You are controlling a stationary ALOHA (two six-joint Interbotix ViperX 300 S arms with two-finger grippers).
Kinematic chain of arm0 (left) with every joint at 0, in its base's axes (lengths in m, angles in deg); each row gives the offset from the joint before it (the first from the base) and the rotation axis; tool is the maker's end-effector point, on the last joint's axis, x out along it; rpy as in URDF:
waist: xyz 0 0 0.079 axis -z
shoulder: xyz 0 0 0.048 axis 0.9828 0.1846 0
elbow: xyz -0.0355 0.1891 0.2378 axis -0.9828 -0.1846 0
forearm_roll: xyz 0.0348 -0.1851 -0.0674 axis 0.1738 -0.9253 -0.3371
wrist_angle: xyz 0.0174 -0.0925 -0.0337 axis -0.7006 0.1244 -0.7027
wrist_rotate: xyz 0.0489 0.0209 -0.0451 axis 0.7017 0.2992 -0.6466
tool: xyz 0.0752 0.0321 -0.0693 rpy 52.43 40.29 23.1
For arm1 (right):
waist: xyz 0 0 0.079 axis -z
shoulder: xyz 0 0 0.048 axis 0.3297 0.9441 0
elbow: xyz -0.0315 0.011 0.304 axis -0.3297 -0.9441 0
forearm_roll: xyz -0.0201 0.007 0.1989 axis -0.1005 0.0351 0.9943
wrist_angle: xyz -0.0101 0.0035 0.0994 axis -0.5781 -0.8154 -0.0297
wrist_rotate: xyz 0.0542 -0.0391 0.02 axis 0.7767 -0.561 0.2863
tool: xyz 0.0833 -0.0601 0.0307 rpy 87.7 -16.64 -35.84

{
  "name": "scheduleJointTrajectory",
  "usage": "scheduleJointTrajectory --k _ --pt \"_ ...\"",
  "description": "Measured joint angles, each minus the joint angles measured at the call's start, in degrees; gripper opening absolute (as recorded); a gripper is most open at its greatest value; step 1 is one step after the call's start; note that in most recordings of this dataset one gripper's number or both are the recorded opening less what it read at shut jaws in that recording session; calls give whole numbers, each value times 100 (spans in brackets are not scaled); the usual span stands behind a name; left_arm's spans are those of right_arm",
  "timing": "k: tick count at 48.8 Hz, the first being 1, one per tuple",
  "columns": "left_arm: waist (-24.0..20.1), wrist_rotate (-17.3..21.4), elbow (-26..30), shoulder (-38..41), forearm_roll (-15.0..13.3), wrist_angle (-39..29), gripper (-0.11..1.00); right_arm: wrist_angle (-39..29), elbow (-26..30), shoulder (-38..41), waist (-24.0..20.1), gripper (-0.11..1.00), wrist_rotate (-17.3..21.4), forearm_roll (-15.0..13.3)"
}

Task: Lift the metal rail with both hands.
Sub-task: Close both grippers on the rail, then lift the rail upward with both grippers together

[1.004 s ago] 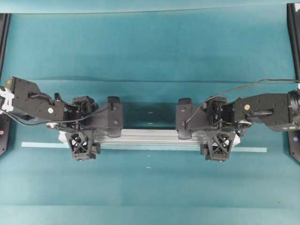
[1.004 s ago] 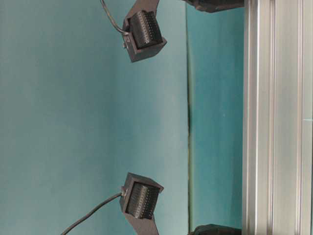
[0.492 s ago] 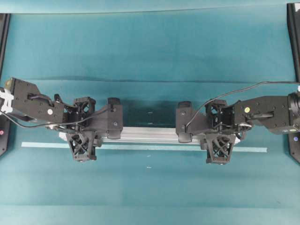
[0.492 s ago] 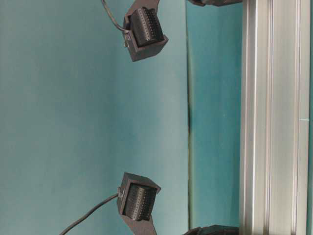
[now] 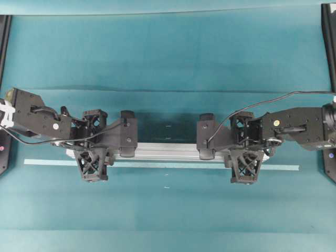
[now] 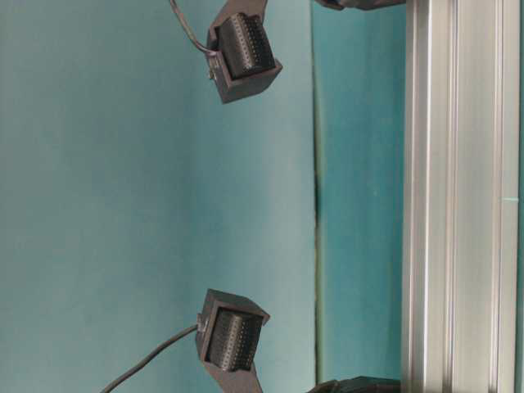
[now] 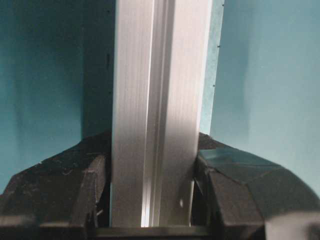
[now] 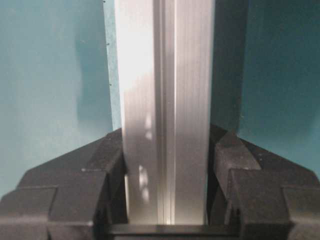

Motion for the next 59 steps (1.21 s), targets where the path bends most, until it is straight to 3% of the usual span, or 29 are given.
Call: scheduleJointTrajectory --k 14,35,51,59 --pt "62 -35 26 -255 -18 -299 32 -378 149 -202 26 38 18 149" --pt "79 -18 932 -1564 -44 -2320 32 -2883 1345 -1151 35 38 88 202" --pt "53 -18 1872 -1986 -44 -3788 32 -4570 2672 -1389 -26 38 1090 202" --pt "97 -9 2540 -2048 -53 -4430 32 -5221 3305 -1415 -114 38 1362 202"
